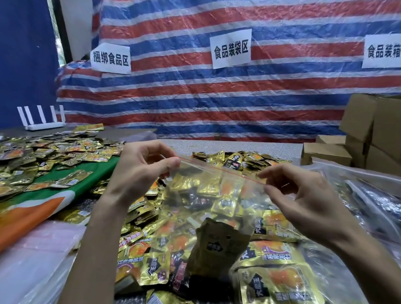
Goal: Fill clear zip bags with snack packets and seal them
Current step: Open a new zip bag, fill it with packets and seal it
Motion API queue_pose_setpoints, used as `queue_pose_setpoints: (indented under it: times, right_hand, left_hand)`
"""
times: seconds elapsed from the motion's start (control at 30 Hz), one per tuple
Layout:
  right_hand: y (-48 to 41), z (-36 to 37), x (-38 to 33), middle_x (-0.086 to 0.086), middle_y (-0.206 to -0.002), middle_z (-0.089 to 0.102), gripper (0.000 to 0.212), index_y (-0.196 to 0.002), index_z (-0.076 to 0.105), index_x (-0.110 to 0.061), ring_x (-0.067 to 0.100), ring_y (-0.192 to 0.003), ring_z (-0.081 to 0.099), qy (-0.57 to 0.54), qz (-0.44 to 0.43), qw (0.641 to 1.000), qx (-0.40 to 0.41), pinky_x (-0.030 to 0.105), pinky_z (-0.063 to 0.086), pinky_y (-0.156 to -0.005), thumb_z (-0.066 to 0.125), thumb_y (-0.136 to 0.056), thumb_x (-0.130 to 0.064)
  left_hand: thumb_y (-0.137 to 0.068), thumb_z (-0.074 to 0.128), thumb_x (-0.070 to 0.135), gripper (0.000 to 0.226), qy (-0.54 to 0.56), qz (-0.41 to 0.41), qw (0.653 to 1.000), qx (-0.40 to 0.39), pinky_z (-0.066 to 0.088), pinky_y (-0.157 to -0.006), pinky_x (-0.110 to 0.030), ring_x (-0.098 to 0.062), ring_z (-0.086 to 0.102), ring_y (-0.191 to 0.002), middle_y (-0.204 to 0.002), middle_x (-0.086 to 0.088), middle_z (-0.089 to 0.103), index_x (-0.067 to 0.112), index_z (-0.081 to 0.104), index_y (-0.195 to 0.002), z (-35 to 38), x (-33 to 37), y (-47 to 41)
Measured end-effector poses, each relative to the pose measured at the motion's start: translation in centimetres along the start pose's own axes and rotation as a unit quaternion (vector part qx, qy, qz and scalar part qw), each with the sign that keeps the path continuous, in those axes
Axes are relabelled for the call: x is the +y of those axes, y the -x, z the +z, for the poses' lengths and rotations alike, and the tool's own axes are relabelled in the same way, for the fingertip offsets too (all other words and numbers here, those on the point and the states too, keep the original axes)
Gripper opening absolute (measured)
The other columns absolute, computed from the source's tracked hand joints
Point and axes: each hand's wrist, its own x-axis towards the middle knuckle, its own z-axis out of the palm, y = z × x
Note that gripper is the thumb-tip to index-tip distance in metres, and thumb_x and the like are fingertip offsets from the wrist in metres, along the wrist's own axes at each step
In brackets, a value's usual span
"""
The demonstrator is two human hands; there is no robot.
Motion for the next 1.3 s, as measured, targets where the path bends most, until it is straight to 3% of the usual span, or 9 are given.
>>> queue_pose_setpoints:
  times: [0.1,0.17,0.23,0.37,0.5,0.73,0.93,1.1,1.3]
  right_hand:
    - [-0.1,-0.7,-0.5,-0.018,-0.103,0.061,0.043,-0.130,0.052,-0.032,-0.004,-0.097,0.059,0.028,0.017,0.999,-0.013,0.023,0.052,-0.085,0.064,-0.089,-0.034]
    - [-0.6,-0.6,-2.0,-0.022,-0.116,0.054,0.057,-0.135,0.050,-0.034,-0.006,-0.106,0.052,0.059,-0.007,0.998,-0.005,0.016,0.043,-0.089,0.056,-0.082,-0.057]
    - [-1.7,0.3,-4.2,-0.018,-0.124,0.055,0.062,-0.134,0.053,-0.032,-0.001,-0.115,0.049,0.069,-0.035,0.997,-0.021,0.021,0.043,-0.094,0.052,-0.081,-0.064]
    - [-4.2,2.5,-7.4,-0.010,-0.113,0.067,0.044,-0.115,0.068,-0.024,0.007,-0.107,0.059,0.073,-0.060,0.992,-0.079,0.038,0.052,-0.093,0.056,-0.085,-0.054]
    - [-5.3,3.2,-8.0,-0.008,-0.094,0.073,0.018,-0.098,0.075,-0.019,0.004,-0.085,0.066,0.056,-0.063,0.993,-0.085,0.037,0.059,-0.080,0.067,-0.090,-0.033]
    - [-5.5,3.7,-8.2,-0.010,-0.088,0.069,0.009,-0.090,0.068,-0.026,0.016,-0.085,0.063,0.122,-0.067,0.988,-0.060,0.044,0.054,-0.075,0.062,-0.088,-0.031]
    - [-5.1,4.0,-8.0,-0.015,-0.084,0.070,0.011,-0.090,0.072,-0.028,0.003,-0.080,0.065,0.070,-0.064,0.994,-0.058,0.042,0.058,-0.073,0.065,-0.090,-0.036]
    - [-4.6,3.9,-7.5,-0.016,-0.089,0.068,0.018,-0.095,0.069,-0.030,0.001,-0.083,0.063,0.071,-0.054,0.995,-0.050,0.040,0.058,-0.077,0.060,-0.090,-0.045]
    - [-3.8,2.7,-7.3,-0.016,-0.088,0.068,0.027,-0.093,0.070,-0.028,0.003,-0.083,0.063,0.065,-0.034,0.995,-0.062,0.043,0.056,-0.077,0.055,-0.086,-0.049]
  left_hand:
    - [-0.083,0.075,0.004,0.005,-0.016,0.018,0.999,-0.022,0.053,-0.057,-0.035,-0.019,0.062,-0.059,-0.067,-0.004,0.069,0.007,0.072,-0.081,0.6,0.6,0.0]
    - [-0.083,0.075,0.006,0.004,-0.028,0.027,0.998,-0.042,0.054,-0.058,-0.041,-0.020,0.063,-0.060,-0.071,-0.006,0.070,0.009,0.072,-0.083,0.8,0.9,0.0]
    - [-0.083,0.076,0.008,0.003,-0.038,0.035,0.997,-0.059,0.055,-0.059,-0.044,-0.021,0.064,-0.062,-0.074,-0.008,0.070,0.010,0.073,-0.084,1.0,1.2,0.1]
    - [-0.083,0.076,0.018,0.009,-0.045,0.060,0.995,-0.065,0.054,-0.059,-0.045,-0.027,0.064,-0.064,-0.076,-0.009,0.070,0.009,0.074,-0.087,1.1,1.5,0.4]
    - [-0.081,0.074,0.020,0.009,-0.035,0.058,0.996,-0.058,0.054,-0.061,-0.049,-0.031,0.065,-0.066,-0.075,-0.007,0.071,0.012,0.074,-0.084,0.8,1.8,0.5]
    - [-0.088,0.069,0.020,0.004,-0.050,0.066,0.992,-0.092,0.054,-0.062,-0.036,-0.014,0.063,-0.066,-0.076,0.009,0.068,0.022,0.069,-0.085,0.8,2.2,0.5]
    - [-0.092,0.068,0.023,0.005,-0.082,0.098,0.984,-0.121,0.051,-0.060,-0.026,-0.010,0.063,-0.069,-0.079,0.009,0.068,0.019,0.070,-0.090,0.2,2.1,0.5]
    - [-0.085,0.068,0.017,0.008,-0.036,0.109,0.993,-0.031,0.052,-0.058,-0.049,-0.026,0.066,-0.067,-0.075,0.000,0.070,0.020,0.069,-0.078,1.2,1.8,0.4]
    - [-0.083,0.069,0.015,0.006,0.038,0.095,0.994,-0.026,0.052,-0.057,-0.040,-0.032,0.063,-0.063,-0.072,-0.005,0.070,0.017,0.070,-0.077,2.4,1.5,0.3]
